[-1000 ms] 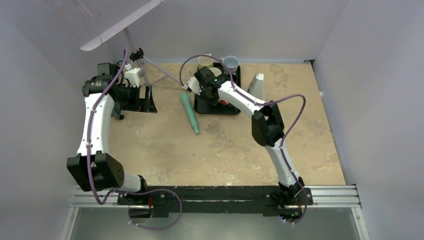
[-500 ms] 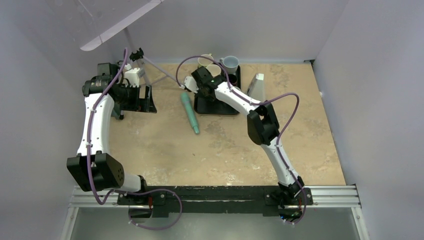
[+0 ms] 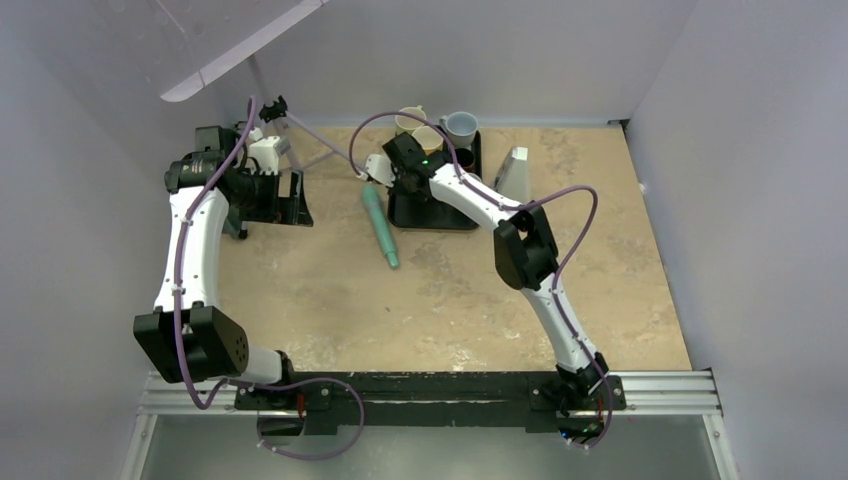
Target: Turn the mug right side up
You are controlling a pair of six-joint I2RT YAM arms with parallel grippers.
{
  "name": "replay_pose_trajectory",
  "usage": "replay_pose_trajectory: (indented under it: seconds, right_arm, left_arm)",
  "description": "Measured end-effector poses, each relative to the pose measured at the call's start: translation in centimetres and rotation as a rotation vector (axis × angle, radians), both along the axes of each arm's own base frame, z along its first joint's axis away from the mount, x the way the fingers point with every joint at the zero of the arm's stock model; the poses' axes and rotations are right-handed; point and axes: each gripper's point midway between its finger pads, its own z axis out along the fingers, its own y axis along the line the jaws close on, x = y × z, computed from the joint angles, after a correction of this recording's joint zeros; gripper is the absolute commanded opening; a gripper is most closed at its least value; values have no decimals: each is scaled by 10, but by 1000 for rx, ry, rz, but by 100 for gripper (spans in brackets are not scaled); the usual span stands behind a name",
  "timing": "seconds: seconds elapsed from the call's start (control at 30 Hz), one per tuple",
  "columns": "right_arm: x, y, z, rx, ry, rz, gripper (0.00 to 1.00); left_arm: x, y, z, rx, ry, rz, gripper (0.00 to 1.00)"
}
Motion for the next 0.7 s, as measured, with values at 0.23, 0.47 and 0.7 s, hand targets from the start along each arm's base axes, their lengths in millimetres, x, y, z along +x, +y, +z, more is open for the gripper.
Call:
replay_pose_trajectory:
  seconds: [0.23, 0.47, 0.7]
  right_arm:
    - [-18, -13, 1, -56, 68, 20, 2]
    - [-19, -17, 3, -70, 63, 12, 44]
    - [-6, -18, 14, -63, -4, -25, 50]
  left_arm:
    - [0, 0, 0, 1, 0, 0, 100]
    - [0, 1, 0, 4, 0, 2, 100]
    - [2, 11, -7, 49, 12, 6, 100]
